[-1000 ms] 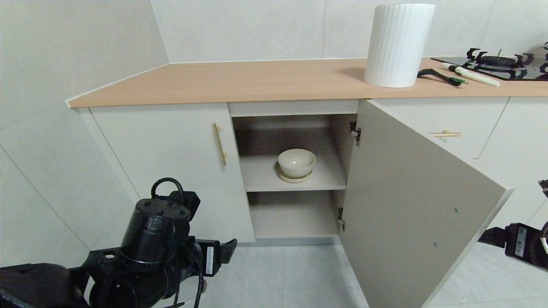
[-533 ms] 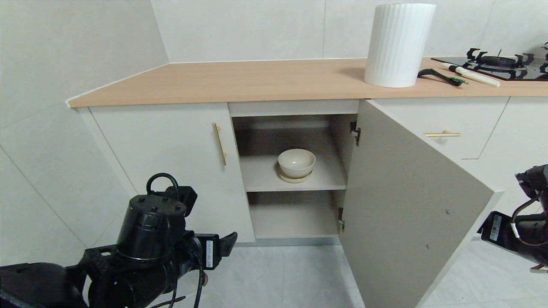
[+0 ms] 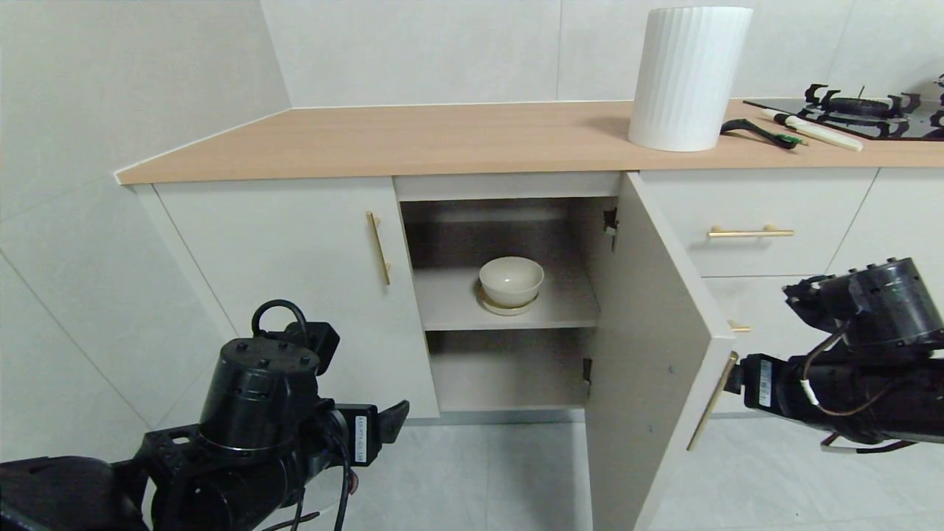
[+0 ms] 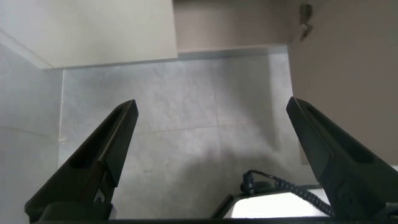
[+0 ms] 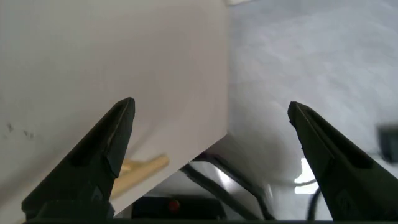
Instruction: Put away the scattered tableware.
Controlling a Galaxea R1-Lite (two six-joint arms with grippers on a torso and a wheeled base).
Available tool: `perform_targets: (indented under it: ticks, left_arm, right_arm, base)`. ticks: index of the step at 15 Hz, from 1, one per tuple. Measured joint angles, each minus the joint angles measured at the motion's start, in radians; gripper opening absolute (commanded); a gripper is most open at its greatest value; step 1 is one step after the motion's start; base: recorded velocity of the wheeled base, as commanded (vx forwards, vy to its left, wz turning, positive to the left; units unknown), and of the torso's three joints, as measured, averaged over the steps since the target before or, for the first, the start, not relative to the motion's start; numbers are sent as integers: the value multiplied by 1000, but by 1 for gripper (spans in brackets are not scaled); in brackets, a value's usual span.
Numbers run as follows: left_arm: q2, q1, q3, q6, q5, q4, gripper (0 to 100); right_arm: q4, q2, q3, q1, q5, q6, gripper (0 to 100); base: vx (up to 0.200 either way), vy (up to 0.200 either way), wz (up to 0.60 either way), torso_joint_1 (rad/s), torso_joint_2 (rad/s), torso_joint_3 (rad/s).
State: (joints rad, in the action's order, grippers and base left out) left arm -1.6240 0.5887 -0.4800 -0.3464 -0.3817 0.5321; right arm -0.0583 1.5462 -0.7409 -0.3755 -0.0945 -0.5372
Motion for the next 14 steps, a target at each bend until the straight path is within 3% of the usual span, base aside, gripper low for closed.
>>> perform_targets:
  ticks: [5,9,10,14]
  left_arm:
    - [2,-4,0,8,-2,0,100]
    - [37,-4,18,103,-31,-1,100]
    - [54,-5,22,114,-40,-1,100]
    - [94,-31,-6,112,-68,1,100]
  right_arm:
    - [-99,161,-105,-96,118,29,100]
    - [-99,255,-254,-102,151,41,100]
    - [-99,279,-282,-104,151,41,100]
    - [-125,355,-340,-123,149,36,100]
  base:
    - [0,0,0,0,0,0]
    - [0,0,0,0,0,0]
    - [0,0,0,0,0,0]
    - [0,0,0,0,0,0]
